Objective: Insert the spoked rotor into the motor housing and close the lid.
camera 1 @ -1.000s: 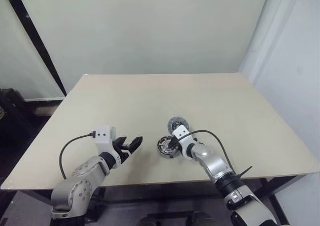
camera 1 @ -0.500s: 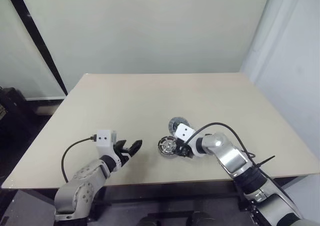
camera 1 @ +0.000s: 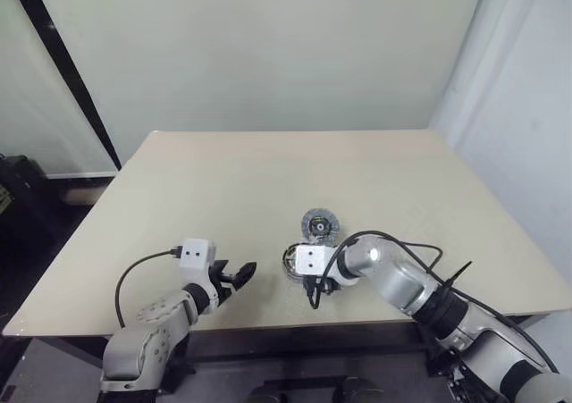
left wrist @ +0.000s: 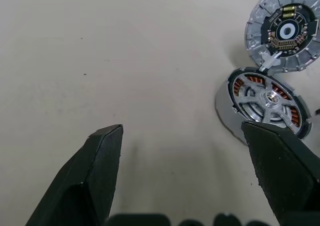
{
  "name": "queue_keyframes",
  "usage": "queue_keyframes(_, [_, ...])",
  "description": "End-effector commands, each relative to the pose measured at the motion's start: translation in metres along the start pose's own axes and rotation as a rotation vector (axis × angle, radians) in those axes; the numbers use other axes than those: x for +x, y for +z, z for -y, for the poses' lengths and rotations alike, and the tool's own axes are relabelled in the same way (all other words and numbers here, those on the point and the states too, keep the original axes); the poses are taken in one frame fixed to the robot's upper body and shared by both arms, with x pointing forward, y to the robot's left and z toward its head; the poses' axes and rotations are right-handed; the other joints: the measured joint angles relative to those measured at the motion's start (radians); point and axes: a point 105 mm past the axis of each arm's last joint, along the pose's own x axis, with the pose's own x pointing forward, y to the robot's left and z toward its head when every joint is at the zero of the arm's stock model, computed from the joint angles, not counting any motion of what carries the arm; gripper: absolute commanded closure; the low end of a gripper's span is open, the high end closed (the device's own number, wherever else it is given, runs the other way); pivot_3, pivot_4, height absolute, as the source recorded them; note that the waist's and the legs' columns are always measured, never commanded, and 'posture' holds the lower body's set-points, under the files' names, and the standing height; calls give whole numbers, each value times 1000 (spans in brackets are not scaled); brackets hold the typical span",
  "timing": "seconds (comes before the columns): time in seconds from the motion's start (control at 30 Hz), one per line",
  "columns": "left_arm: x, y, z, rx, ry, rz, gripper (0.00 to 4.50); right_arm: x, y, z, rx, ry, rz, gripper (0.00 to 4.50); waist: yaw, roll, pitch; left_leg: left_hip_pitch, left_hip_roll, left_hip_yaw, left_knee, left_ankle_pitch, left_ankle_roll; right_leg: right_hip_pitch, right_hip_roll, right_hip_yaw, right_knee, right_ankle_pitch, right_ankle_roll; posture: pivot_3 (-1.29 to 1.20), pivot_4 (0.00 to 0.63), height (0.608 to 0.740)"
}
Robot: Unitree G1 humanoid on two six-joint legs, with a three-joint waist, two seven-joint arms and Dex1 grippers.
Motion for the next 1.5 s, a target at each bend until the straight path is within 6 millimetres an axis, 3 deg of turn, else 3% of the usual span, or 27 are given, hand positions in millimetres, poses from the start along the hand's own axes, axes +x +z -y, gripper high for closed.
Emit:
queue_keyframes(0.03, [-1,8,1,32,0,31,438,-5,7,10,-38,-18,1,1469,0,0,0,0,0,0,0,0,0,0,0,0,0,0,0,0,0,740])
queue_keyframes(0.2, [-4,1,0,50,-7,-5,438,-3,7,16,-61,-45,-11,62,0,0,0,1,1,0,0,0,0,0,1,0,0,0,0,0,0,740])
queue_keyframes(0.47, [-2,-4,10,43,-67,-49,438,4,-5,20,-89,-55,-63,62,0,0,0,1,1,0,0,0,0,0,0,0,1,0,0,0,0,740])
queue_keyframes(0.57, [-4,-8,19,1,-115,-84,1043,7,-9,20,-88,-54,-77,0,0,0,0,0,0,0,0,0,0,0,0,0,1,0,0,0,0,740])
queue_keyframes(0.67, [-5,-7,25,-27,-144,-99,2072,10,-11,19,-85,-53,-82,595,-1,0,0,0,1,0,0,0,0,0,0,0,1,0,0,0,0,740])
queue_keyframes(0.87, [-4,-1,21,-46,-122,-87,4340,15,-14,16,-83,-51,-88,2789,-1,0,0,1,1,0,0,0,0,0,1,0,1,0,0,0,0,740])
queue_keyframes(0.9, [-4,-1,21,-47,-121,-87,4500,16,-14,16,-82,-51,-86,3170,-1,0,0,1,1,0,0,0,0,0,1,0,1,0,0,0,0,740])
queue_keyframes(1.03, [-5,-1,17,-48,-101,-88,4500,17,-13,14,-81,-53,-75,4351,-1,0,-1,3,1,0,0,0,0,1,1,0,1,0,0,0,0,740])
queue_keyframes(1.27, [-7,-1,12,-53,-76,-80,4500,16,0,14,-48,-68,-13,4410,-1,0,0,3,2,0,1,1,-2,1,1,0,2,0,0,0,0,740])
queue_keyframes(1.5, [-7,-3,9,-69,-58,-70,4500,11,14,2,168,-23,14,4410,-1,0,-1,1,1,0,0,1,-3,-1,1,0,3,0,0,0,0,740])
